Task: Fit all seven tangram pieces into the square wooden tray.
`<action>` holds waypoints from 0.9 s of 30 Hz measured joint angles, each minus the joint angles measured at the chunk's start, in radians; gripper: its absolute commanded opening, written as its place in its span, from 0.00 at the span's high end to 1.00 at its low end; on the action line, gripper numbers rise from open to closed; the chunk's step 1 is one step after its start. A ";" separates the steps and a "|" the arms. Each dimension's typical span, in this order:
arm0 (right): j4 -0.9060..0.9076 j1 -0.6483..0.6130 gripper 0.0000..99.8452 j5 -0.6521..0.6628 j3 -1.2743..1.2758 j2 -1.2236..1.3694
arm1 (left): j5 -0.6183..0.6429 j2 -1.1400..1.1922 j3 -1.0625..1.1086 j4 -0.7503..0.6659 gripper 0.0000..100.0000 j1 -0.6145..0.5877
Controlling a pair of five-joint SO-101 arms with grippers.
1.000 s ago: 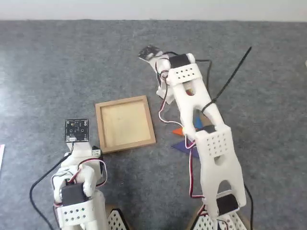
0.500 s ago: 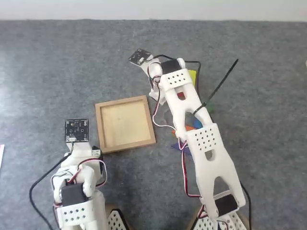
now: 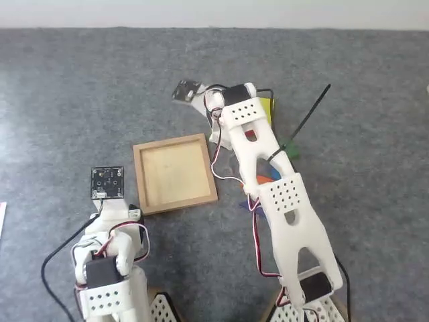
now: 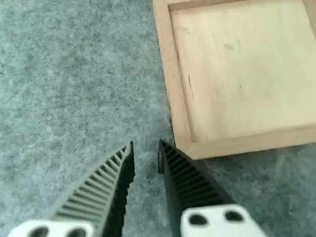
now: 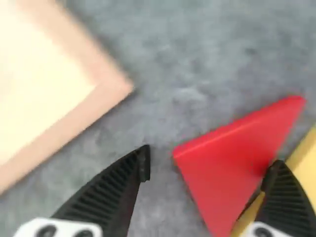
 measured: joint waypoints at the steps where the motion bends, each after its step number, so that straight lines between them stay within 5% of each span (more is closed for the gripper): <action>1: 0.018 0.002 0.63 0.044 -0.003 0.000 | 0.000 0.000 0.000 0.000 0.92 0.000; 6: 0.137 -0.008 0.67 0.287 -0.014 0.000 | 0.000 0.000 0.000 0.000 0.92 0.000; 14: 0.141 -0.012 0.70 0.440 0.038 -0.049 | 0.000 0.000 0.000 0.000 0.92 0.000; 27: 0.147 -0.057 0.70 0.583 0.770 -0.618 | 0.000 0.000 0.000 0.000 0.92 0.000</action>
